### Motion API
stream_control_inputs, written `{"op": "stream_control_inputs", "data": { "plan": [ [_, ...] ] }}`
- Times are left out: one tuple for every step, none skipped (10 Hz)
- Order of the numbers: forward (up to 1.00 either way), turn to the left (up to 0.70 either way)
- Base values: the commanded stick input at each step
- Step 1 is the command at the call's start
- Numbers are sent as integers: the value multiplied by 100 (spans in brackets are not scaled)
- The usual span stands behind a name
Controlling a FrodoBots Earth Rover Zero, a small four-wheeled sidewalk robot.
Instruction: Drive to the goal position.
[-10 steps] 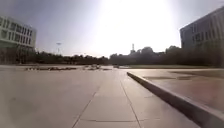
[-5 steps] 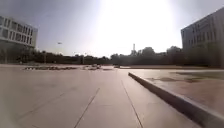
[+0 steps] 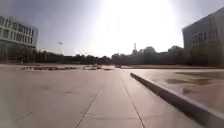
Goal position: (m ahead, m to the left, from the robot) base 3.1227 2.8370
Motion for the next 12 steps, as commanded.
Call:
{"op": "stream_control_inputs", "data": {
  "plan": [
    [70,0],
    [70,0],
    [70,0],
    [70,0],
    [70,0],
    [70,0],
    [70,0],
    [70,0],
    [70,-17],
    [70,-35],
    [70,-18],
    [70,0]
  ]
}}
